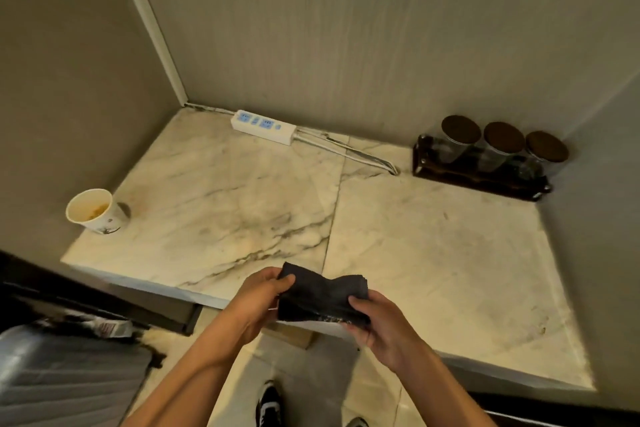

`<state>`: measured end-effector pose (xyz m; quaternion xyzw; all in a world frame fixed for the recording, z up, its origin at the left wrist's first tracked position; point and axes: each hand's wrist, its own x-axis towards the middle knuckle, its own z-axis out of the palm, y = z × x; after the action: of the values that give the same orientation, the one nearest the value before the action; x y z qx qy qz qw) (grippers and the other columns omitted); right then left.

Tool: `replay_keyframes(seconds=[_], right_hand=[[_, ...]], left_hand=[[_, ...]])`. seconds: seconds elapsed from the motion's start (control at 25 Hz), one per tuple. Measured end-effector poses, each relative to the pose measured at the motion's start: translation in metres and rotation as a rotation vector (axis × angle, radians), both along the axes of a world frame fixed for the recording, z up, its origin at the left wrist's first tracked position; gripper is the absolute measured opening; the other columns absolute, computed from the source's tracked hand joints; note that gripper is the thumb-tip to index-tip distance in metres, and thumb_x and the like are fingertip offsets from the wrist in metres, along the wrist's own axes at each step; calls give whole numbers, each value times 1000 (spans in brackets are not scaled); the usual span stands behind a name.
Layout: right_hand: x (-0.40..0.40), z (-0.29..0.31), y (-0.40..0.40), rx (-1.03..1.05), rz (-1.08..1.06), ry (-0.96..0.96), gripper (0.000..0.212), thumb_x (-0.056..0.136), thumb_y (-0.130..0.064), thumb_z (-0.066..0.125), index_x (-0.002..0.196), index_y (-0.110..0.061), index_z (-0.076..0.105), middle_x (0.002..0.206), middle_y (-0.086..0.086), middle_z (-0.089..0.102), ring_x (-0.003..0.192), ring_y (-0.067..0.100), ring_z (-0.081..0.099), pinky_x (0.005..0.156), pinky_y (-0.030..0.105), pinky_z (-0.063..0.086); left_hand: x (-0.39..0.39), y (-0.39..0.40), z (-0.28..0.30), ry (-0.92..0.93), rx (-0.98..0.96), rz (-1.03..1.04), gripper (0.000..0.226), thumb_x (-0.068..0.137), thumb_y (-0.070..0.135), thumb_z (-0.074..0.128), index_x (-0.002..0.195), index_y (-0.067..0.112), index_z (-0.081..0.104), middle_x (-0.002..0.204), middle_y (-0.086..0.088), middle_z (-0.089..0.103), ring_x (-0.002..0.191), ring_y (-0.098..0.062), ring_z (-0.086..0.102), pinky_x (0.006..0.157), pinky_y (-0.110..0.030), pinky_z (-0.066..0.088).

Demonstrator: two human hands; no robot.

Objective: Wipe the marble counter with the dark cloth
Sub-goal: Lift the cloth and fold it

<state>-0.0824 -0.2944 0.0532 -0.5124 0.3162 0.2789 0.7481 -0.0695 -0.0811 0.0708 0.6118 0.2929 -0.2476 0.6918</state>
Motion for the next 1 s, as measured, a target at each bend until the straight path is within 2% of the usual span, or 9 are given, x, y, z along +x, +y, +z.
replay_keyframes(seconds=[0.12, 0.24, 0.36, 0.44, 0.52, 0.6, 0.68, 0.8, 1.0], right_hand=[[45, 2, 28, -184, 105, -86, 14, 88, -2, 62, 101, -6, 65, 91, 10, 70, 80, 18, 66, 57, 25, 52], [86, 0, 52, -366, 228, -177, 12, 85, -5, 67, 94, -12, 68, 86, 5, 69, 72, 15, 64, 51, 23, 47], [118, -12, 69, -608, 332, -266, 20, 79, -7, 72, 95, -19, 66, 95, 1, 69, 83, 16, 64, 69, 27, 51], [133, -19, 80, -737, 405, -312, 27, 77, -8, 74, 100, -21, 66, 100, -2, 69, 90, 16, 63, 82, 27, 49], [143, -24, 89, -834, 475, -355, 31, 78, -8, 73, 104, -22, 65, 104, -5, 67, 92, 13, 60, 80, 22, 45], [149, -26, 94, -951, 563, -417, 30, 80, -7, 70, 105, -23, 65, 105, -6, 65, 93, 12, 58, 78, 20, 43], [151, -28, 96, -1059, 665, -484, 28, 81, -8, 67, 105, -24, 65, 106, -4, 65, 96, 16, 59, 81, 24, 46], [152, -31, 94, -1131, 707, -502, 25, 82, -14, 69, 106, -23, 66, 109, 0, 63, 97, 20, 60, 82, 28, 47], [149, -32, 96, -1151, 671, -475, 23, 83, -18, 70, 105, -23, 67, 109, 1, 62, 96, 20, 60, 80, 25, 46]], left_hand=[[-2, 23, -13, -12, -118, 92, 33, 91, 35, 59, 110, 8, 61, 109, -15, 68, 94, -33, 70, 79, -47, 58], [4, 33, -27, 19, -130, 224, 26, 93, 30, 56, 109, 10, 61, 110, -14, 64, 92, -33, 69, 65, -39, 58], [11, 38, -42, 30, 34, 254, 14, 92, 21, 59, 102, 11, 62, 102, -14, 66, 82, -29, 71, 64, -37, 60], [13, 41, -50, 14, 191, 124, 13, 90, 23, 62, 99, 13, 62, 87, -11, 70, 68, -21, 72, 63, -35, 60], [13, 43, -56, -30, 439, -132, 11, 88, 32, 61, 92, 21, 60, 72, -2, 69, 58, -13, 68, 57, -28, 58], [11, 43, -59, -94, 734, -371, 16, 86, 45, 58, 82, 30, 53, 70, 6, 62, 60, -8, 61, 54, -23, 49], [8, 44, -62, -180, 906, -443, 22, 83, 53, 56, 85, 35, 44, 74, 13, 55, 65, -3, 56, 54, -21, 41], [3, 47, -66, -319, 1017, -463, 33, 81, 54, 59, 96, 39, 33, 87, 19, 43, 67, -2, 48, 50, -16, 35], [2, 46, -68, -390, 1061, -553, 26, 87, 48, 55, 94, 37, 33, 93, 14, 41, 75, -5, 50, 61, -22, 49]])
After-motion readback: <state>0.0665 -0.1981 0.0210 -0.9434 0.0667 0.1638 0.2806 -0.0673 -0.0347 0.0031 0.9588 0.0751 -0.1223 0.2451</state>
